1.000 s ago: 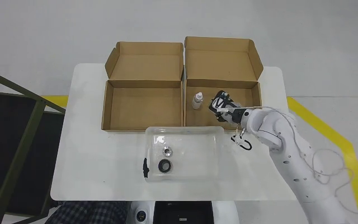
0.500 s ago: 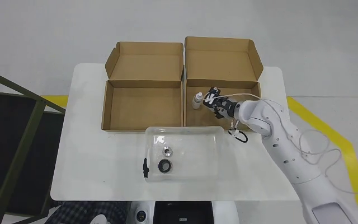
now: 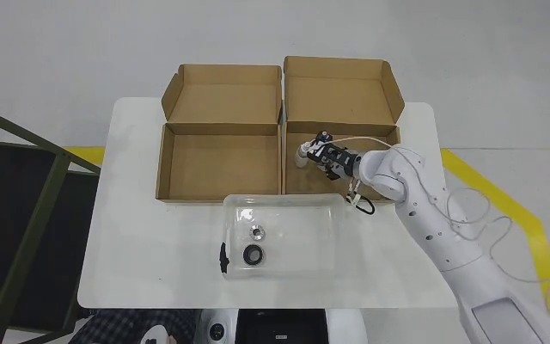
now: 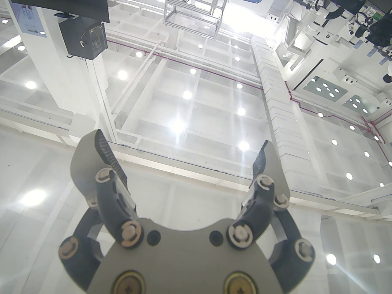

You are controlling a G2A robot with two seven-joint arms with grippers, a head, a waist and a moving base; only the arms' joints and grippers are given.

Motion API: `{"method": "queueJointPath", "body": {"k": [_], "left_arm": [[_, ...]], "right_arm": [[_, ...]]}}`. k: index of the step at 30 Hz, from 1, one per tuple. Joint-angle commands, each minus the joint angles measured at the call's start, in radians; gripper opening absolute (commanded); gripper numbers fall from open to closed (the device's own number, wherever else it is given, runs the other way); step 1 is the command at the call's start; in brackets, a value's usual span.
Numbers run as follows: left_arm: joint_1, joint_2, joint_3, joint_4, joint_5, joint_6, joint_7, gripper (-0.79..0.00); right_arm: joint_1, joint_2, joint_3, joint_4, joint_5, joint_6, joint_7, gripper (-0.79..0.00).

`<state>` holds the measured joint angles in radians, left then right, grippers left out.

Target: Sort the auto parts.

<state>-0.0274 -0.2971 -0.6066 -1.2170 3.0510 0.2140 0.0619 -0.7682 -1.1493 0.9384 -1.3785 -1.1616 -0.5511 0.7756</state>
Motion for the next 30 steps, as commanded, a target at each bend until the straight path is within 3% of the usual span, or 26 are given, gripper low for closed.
{"method": "queueJointPath", "body": {"k": [1,9,15,22,30], "left_arm": [[0.0,0.0,0.0,0.0,0.0,0.0,0.0,0.0],[0.0,0.0,0.0,0.0,0.0,0.0,0.0,0.0],[0.0,0.0,0.0,0.0,0.0,0.0,0.0,0.0],[0.0,0.0,0.0,0.0,0.0,0.0,0.0,0.0],[0.0,0.0,0.0,0.0,0.0,0.0,0.0,0.0]], "right_arm": [[0.002,-0.001,0.001,0.0,0.005,0.001,-0.005,-0.406],[-0.052,0.019,0.07,-0.106,0.014,-0.018,-0.022,-0.206],[-0.157,0.05,0.174,-0.29,0.004,-0.041,-0.005,-0.071],[-0.297,0.078,0.267,-0.513,-0.006,-0.073,-0.01,-0.028],[-0.416,0.094,0.295,-0.661,0.009,-0.145,-0.061,-0.006]]}}
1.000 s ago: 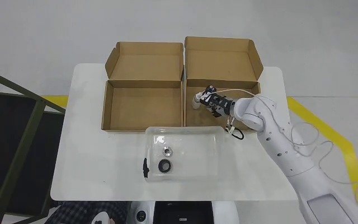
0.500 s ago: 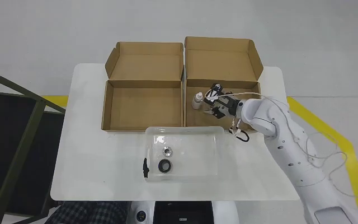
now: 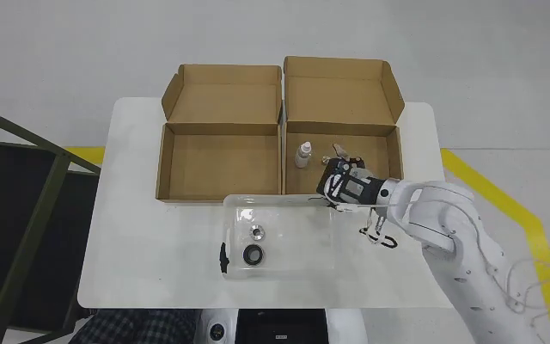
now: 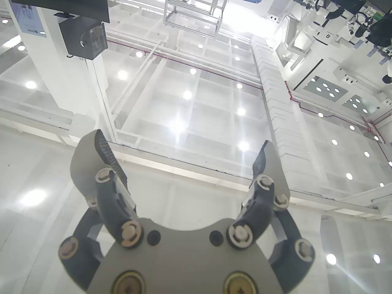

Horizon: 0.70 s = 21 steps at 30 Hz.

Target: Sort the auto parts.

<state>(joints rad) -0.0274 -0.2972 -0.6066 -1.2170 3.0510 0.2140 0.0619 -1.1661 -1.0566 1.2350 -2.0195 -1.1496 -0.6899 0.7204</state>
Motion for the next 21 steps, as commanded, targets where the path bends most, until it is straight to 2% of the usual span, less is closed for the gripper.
{"method": "queueJointPath", "body": {"k": [1,8,14,21], "left_arm": [[0.0,0.0,0.0,0.0,0.0,0.0,0.0,0.0],[0.0,0.0,0.0,0.0,0.0,0.0,0.0,0.0],[0.0,0.0,0.0,0.0,0.0,0.0,0.0,0.0],[0.0,0.0,0.0,0.0,0.0,0.0,0.0,0.0]], "right_arm": [[-0.027,0.003,-0.004,-0.031,-0.006,-0.011,-0.01,-0.009],[-0.1,0.007,-0.058,-0.108,-0.06,-0.045,-0.053,-0.046],[-0.116,0.004,-0.134,-0.103,-0.128,-0.058,-0.085,-0.185],[-0.097,-0.006,-0.221,-0.047,-0.18,-0.04,-0.099,-0.262]]}}
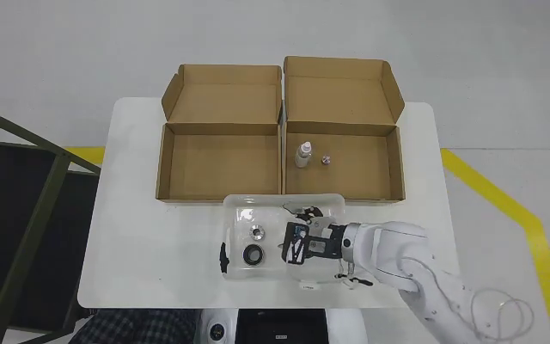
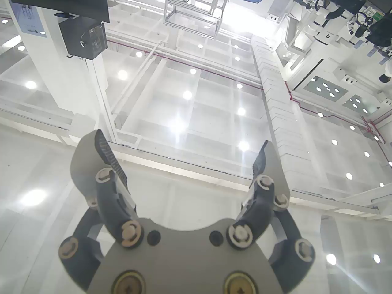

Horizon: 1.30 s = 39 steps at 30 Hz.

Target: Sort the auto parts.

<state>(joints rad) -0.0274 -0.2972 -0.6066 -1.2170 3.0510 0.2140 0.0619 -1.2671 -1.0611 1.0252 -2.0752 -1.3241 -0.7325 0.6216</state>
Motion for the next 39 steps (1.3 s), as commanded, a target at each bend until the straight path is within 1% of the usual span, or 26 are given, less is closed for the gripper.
{"method": "queueJointPath", "body": {"k": [1,9,12,19,26,30,33,39], "left_arm": [[0.0,0.0,0.0,0.0,0.0,0.0,0.0,0.0],[0.0,0.0,0.0,0.0,0.0,0.0,0.0,0.0],[0.0,0.0,0.0,0.0,0.0,0.0,0.0,0.0],[0.0,0.0,0.0,0.0,0.0,0.0,0.0,0.0],[0.0,0.0,0.0,0.0,0.0,0.0,0.0,0.0],[0.0,0.0,0.0,0.0,0.0,0.0,0.0,0.0],[0.0,0.0,0.0,0.0,0.0,0.0,0.0,0.0],[0.0,0.0,0.0,0.0,0.0,0.0,0.0,0.0]], "right_arm": [[0.013,-0.004,-0.028,0.022,-0.019,0.007,0.005,-0.271],[0.073,-0.025,-0.13,0.106,-0.061,0.03,0.01,-0.317],[0.098,-0.034,-0.16,0.136,-0.064,0.039,0.015,-0.348],[0.168,-0.062,-0.23,0.223,-0.063,0.072,0.014,-0.354],[0.222,-0.088,-0.286,0.283,-0.032,0.076,0.001,-0.369],[0.245,-0.099,-0.306,0.305,-0.021,0.08,-0.006,-0.369],[0.26,-0.107,-0.318,0.322,-0.014,0.086,-0.011,-0.394],[0.289,-0.125,-0.346,0.369,0.001,0.085,-0.018,-0.397]]}}
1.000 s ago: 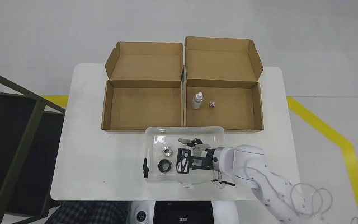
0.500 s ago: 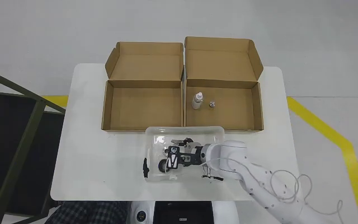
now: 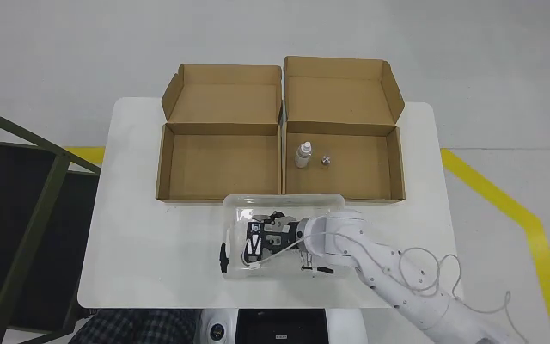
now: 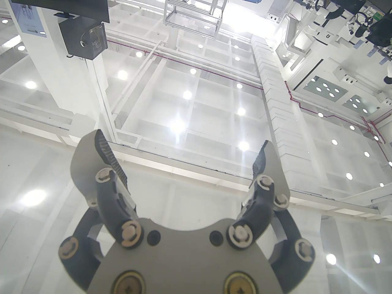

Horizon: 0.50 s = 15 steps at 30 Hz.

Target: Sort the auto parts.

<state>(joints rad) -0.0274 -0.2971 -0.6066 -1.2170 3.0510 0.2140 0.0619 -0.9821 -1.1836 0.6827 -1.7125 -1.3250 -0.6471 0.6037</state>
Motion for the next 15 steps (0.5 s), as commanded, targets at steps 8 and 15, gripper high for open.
{"method": "queueJointPath", "body": {"k": [8,15], "left_arm": [[0.0,0.0,0.0,0.0,0.0,0.0,0.0,0.0],[0.0,0.0,0.0,0.0,0.0,0.0,0.0,0.0]], "right_arm": [[0.034,-0.022,-0.029,0.06,0.025,-0.006,-0.001,-0.443],[0.053,-0.032,-0.037,0.094,0.047,-0.031,0.002,-0.773]]}}
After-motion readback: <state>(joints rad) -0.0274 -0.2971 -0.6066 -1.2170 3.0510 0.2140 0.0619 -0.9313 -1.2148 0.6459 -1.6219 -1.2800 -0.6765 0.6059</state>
